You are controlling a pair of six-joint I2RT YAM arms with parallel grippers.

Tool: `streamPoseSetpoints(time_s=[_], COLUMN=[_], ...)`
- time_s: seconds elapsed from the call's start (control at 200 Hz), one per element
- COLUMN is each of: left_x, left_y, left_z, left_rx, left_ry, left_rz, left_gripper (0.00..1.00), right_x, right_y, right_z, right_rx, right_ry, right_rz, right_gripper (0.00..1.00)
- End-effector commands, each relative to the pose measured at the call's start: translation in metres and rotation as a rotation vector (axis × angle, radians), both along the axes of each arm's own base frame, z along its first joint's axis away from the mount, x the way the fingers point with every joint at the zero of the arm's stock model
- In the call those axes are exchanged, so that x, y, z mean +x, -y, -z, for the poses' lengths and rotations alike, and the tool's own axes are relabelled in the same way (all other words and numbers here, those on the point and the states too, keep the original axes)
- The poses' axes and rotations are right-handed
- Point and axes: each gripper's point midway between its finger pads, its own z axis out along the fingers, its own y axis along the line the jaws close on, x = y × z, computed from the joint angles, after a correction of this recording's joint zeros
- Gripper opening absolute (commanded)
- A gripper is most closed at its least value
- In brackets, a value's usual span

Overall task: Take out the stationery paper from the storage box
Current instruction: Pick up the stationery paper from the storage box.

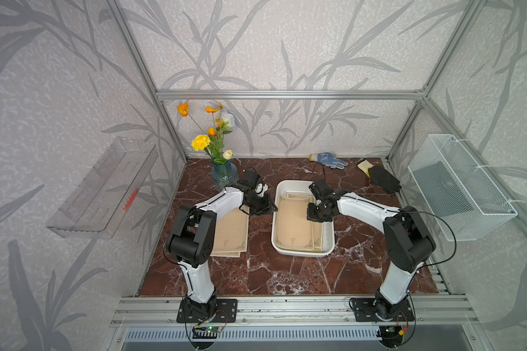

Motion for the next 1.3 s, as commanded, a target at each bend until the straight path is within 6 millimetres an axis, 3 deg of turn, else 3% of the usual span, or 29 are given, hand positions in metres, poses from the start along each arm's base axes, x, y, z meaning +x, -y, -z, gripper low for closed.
streamPoseSetpoints(time_s=[0.0,0.14,0.395,0.85,1.295], left_x=[0.0,0.0,0.0,-0.001,0.0], left_y=[0.002,0.002,0.002,0.003,0.003], left_z=[0.001,0.001,0.002,0.0,0.003], left_rx=[0.004,0.007,0.006,-0.002,-0.001], left_ry=[-0.009,-0.006,-0.009,-0.009,-0.019], left_rz=[0.009,0.009,0.009,0.008,0.007], left_gripper=[0.34,0.34,0.34,0.34,0.32], right_x=[0.002,0.003,0.002,0.001,0.001], right_y=[-0.013,-0.026,-0.034,-0.019,-0.016], right_z=[-0.015,-0.022,-0.009,0.017,0.04], right_rx=[0.061,0.152,0.183,0.135,0.196], right_ry=[0.042,0.072,0.036,-0.028,-0.098], right_rz=[-0.047,-0.065,-0.08,-0.034,0.035], right_gripper=[0.02,0.08,0.25,0.22,0.22])
